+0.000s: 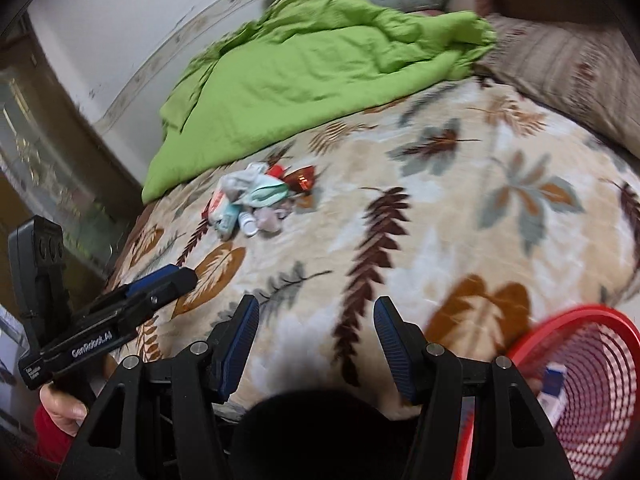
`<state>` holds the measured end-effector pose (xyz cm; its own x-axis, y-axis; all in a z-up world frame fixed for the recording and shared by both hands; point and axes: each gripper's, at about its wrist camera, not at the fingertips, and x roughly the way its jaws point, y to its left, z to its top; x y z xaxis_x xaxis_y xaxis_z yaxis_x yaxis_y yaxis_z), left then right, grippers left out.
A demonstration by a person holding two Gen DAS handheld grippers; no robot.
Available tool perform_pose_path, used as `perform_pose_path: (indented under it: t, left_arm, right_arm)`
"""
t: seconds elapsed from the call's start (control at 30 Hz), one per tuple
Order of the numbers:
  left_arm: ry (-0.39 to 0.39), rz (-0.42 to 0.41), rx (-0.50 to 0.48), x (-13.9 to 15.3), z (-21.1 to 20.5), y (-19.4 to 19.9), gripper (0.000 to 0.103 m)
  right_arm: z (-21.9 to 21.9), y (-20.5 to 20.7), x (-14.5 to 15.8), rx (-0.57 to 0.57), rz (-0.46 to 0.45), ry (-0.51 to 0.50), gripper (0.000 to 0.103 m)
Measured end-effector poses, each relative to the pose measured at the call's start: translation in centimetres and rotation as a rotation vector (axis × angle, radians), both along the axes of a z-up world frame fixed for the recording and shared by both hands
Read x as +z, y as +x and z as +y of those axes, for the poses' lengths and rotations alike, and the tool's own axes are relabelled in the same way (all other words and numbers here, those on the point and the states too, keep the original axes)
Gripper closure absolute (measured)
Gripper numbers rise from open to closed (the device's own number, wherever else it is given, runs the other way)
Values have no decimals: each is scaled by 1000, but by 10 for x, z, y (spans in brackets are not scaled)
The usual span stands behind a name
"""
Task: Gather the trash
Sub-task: 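Move both tools back over the remaining trash pile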
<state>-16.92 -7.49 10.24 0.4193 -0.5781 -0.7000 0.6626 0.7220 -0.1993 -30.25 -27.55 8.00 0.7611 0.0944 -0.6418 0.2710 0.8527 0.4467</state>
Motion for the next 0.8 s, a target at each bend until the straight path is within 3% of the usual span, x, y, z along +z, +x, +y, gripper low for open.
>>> perform_pose_path:
  t: [0.17, 0.43, 0.57, 0.8]
  left_arm:
    - [-19, 29, 158, -12, 37, 45, 44]
    - [-16, 23, 378, -34, 76, 97, 44]
    - [-22, 17, 444, -35, 85, 107, 44]
    - [-39, 66, 527, -43, 104, 120, 44]
  right_arm:
    - [18, 42, 5, 67, -4, -34, 38]
    - [55, 129, 21, 163, -31, -205, 29]
    - [73, 183, 25, 194, -45, -259, 21]
    - [97, 265, 5, 168, -1, -320, 21]
